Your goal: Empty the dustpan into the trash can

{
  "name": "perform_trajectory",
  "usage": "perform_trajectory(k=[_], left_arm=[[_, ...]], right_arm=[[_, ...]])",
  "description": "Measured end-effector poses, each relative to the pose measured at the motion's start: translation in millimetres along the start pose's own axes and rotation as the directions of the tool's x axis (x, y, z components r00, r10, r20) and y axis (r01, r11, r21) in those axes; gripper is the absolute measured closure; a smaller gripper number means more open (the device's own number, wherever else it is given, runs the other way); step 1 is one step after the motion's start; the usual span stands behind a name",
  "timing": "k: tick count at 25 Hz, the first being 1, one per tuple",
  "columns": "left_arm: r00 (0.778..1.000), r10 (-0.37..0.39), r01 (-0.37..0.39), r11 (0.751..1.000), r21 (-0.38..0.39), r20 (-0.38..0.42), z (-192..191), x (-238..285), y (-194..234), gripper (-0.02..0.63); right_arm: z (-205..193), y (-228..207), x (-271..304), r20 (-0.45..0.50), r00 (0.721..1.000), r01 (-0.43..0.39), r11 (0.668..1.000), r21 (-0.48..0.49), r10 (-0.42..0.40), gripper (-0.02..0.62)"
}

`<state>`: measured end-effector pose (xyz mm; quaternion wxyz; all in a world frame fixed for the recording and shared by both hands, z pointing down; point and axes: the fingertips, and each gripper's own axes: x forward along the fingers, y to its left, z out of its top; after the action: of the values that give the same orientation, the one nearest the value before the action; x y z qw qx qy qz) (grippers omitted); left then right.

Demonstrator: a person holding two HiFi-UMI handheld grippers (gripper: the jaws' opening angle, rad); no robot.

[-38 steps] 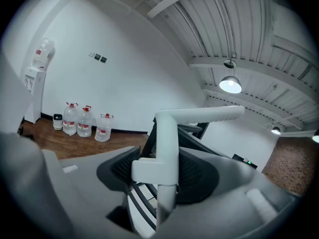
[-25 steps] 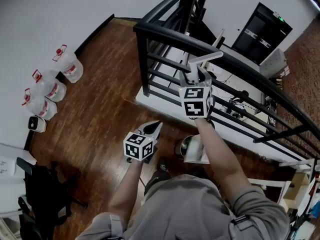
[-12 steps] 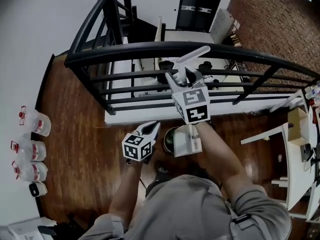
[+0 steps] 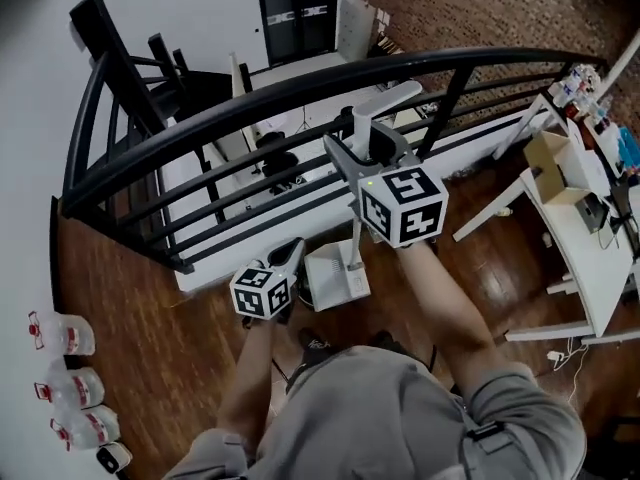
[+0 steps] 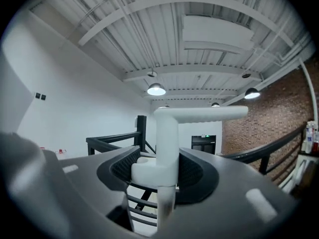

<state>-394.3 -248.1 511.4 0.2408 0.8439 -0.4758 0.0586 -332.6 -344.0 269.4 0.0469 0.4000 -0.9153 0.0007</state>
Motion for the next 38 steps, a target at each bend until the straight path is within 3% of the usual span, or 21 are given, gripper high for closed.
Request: perform_trajectory(k=[8, 15, 20, 26, 30, 38], left_arm=[[0.989, -0.139, 0.143, 0.986, 0.087, -0.043, 15.0, 75.6, -93.8, 0.601], [0.977, -0.185, 0.199, 0.971, 0.131, -0.109, -3.4, 114.5, -165.1, 0.601], [0.978, -0.151, 0.170, 0.977, 0.130, -0.143, -17.0, 129.2, -176.0, 0.601], [0.977, -0.109, 0.130, 0.985, 0.110, -0.184, -39.7, 142.1, -189.3, 0.601], [0.968, -0.097, 0.119, 0.989, 0.084, -0.232, -62.8, 147.1, -201.0, 0.601], [0.956, -0.081, 0.101, 0.993, 0.058, -0.282, -79.4, 158.6, -212.9, 0.601]], right_arm=[[35.2, -103.7, -105.1, 0.102, 0.987, 0.119, 0.990, 0.081, -0.127, 0.391], [9.6, -180.3, -163.6, 0.073, 0.975, 0.205, 0.976, 0.068, -0.210, 0.393], [-51.5, -234.7, -172.4, -0.020, 0.963, 0.270, 0.961, 0.058, -0.269, 0.393], [-135.4, -286.3, -184.5, -0.093, 0.956, 0.284, 0.956, 0.066, -0.278, 0.393], [-195.9, -320.2, -202.7, -0.151, 0.930, 0.351, 0.931, 0.104, -0.334, 0.393], [-284.4, -350.7, -227.2, -0.215, 0.901, 0.412, 0.899, 0.148, -0.377, 0.394]])
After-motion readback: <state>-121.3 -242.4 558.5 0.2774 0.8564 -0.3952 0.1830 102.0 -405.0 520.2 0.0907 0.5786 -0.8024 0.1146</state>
